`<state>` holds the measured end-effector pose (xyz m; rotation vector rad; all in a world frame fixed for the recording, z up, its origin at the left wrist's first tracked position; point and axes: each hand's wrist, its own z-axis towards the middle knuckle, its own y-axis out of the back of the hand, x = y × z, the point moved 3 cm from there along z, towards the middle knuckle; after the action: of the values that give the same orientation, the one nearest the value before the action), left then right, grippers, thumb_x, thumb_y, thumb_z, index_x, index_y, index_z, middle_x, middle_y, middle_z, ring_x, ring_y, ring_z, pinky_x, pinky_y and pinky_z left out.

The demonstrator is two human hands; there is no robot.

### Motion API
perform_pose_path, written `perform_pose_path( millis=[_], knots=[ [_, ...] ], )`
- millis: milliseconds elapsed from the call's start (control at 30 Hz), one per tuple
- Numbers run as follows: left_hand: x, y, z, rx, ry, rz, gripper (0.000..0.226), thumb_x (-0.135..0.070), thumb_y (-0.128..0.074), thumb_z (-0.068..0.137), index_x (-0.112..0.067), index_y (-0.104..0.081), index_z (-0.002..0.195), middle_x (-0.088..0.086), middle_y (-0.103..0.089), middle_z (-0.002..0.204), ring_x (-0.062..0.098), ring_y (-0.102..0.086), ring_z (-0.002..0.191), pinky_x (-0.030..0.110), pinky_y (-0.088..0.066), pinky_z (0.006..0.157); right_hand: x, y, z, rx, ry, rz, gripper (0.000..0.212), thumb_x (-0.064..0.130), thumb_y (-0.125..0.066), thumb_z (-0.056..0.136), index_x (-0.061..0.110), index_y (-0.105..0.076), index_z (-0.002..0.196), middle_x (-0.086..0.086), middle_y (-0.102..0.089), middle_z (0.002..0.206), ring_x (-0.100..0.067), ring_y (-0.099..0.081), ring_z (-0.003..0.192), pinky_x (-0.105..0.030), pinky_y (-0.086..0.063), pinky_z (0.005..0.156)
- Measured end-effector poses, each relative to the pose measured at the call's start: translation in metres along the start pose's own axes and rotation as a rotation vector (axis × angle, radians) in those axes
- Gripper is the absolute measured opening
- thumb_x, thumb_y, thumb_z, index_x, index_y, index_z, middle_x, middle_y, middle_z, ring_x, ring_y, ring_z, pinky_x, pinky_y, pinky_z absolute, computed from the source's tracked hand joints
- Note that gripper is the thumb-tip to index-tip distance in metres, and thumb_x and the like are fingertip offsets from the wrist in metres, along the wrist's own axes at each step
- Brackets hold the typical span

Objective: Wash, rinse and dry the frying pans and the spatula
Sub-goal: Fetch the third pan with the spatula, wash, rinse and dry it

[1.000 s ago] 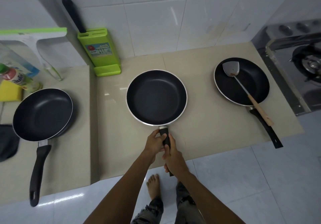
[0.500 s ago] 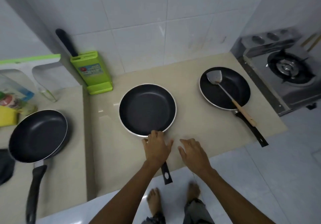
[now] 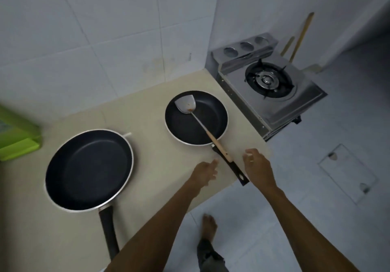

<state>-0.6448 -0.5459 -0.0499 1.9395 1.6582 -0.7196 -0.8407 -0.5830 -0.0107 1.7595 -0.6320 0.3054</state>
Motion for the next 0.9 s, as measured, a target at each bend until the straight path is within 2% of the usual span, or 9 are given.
perform_pose_path(
  millis=[200,300,400,467,533,633,700,800,900],
  knots=[
    [-0.021,-0.05,0.075,-0.145,0.198,-0.451,0.071,-0.074,-0.033,0.095,-0.014,-0.068,0.111,0.007,-0.069,0.114,0.028,-0.062,0.108,0.043,-0.049,0.09,-0.031,-0.045,0.046,0.406,-0.239,0.441,0.049,0.055,-0.042,0.099,0.018,-0.06,0.127,-0.008,-0.066,0.119,-0.031,-0.064,0.113,-0.043,-0.053,0.095],
    [-0.023,-0.059,0.1,-0.214,0.217,-0.685,0.073,-0.069,-0.029,0.099,-0.012,-0.074,0.097,0.01,-0.077,0.095,0.03,-0.068,0.093,0.039,-0.053,0.078,-0.028,-0.06,0.061,0.59,-0.357,0.626,0.045,0.052,-0.042,0.105,0.017,-0.07,0.107,-0.009,-0.076,0.098,-0.031,-0.073,0.087,-0.044,-0.062,0.072],
    [-0.025,-0.059,0.112,-0.28,0.232,-0.795,0.074,-0.066,-0.026,0.101,-0.01,-0.075,0.102,0.013,-0.076,0.095,0.03,-0.069,0.087,0.036,-0.053,0.071,-0.029,-0.069,0.077,0.676,-0.292,0.602,0.05,0.059,-0.036,0.104,0.018,-0.064,0.103,-0.005,-0.068,0.079,-0.022,-0.064,0.059,-0.034,-0.053,0.05],
    [-0.026,-0.056,0.117,-0.3,0.236,-0.827,0.073,-0.063,-0.027,0.103,-0.007,-0.074,0.106,0.016,-0.075,0.102,0.032,-0.07,0.091,0.036,-0.054,0.073,-0.03,-0.075,0.082,0.709,-0.254,0.612,0.059,0.06,-0.033,0.104,0.007,-0.059,0.103,-0.012,-0.062,0.07,-0.021,-0.057,0.046,-0.029,-0.048,0.042],
    [-0.027,-0.056,0.118,-0.272,0.225,-0.853,0.072,-0.061,-0.027,0.103,-0.005,-0.072,0.099,0.015,-0.074,0.095,0.031,-0.069,0.088,0.036,-0.053,0.075,-0.03,-0.08,0.082,0.705,-0.222,0.597,0.06,0.061,-0.033,0.104,0.007,-0.059,0.099,-0.009,-0.057,0.063,-0.016,-0.051,0.039,-0.025,-0.042,0.038],
    [-0.033,-0.06,0.112,-0.234,0.203,-0.882,0.067,-0.061,-0.028,0.103,-0.012,-0.067,0.08,0.008,-0.069,0.073,0.023,-0.066,0.073,0.037,-0.053,0.076,-0.029,-0.081,0.076,0.612,-0.113,0.573,0.06,0.062,-0.033,0.101,0.01,-0.063,0.098,-0.006,-0.058,0.061,-0.012,-0.051,0.042,-0.024,-0.042,0.041],
    [-0.035,-0.063,0.107,-0.232,0.196,-0.906,0.062,-0.059,-0.029,0.104,-0.015,-0.061,0.074,0.004,-0.064,0.063,0.017,-0.063,0.065,0.034,-0.054,0.076,-0.029,-0.083,0.07,0.552,-0.046,0.526,0.053,0.055,-0.031,0.105,0.016,-0.065,0.112,0.005,-0.064,0.062,-0.006,-0.058,0.049,-0.024,-0.047,0.047],
    [-0.03,-0.062,0.088,-0.292,0.189,-0.912,0.062,-0.06,-0.032,0.103,-0.016,-0.064,0.074,0.002,-0.065,0.063,0.019,-0.063,0.071,0.035,-0.054,0.079,-0.019,-0.082,0.049,0.499,0.022,0.525,0.049,0.058,-0.028,0.104,0.034,-0.058,0.134,0.008,-0.074,0.086,-0.01,-0.072,0.075,-0.034,-0.059,0.065],
    [-0.029,-0.052,0.058,-0.304,0.161,-0.978,0.063,-0.061,-0.034,0.102,-0.016,-0.066,0.073,0.003,-0.066,0.063,0.02,-0.063,0.072,0.034,-0.053,0.073,0.002,-0.075,0.023,0.505,0.078,0.516,0.041,0.05,-0.027,0.108,0.042,-0.05,0.141,0.009,-0.076,0.103,-0.01,-0.073,0.094,-0.04,-0.062,0.082]
  ],
)
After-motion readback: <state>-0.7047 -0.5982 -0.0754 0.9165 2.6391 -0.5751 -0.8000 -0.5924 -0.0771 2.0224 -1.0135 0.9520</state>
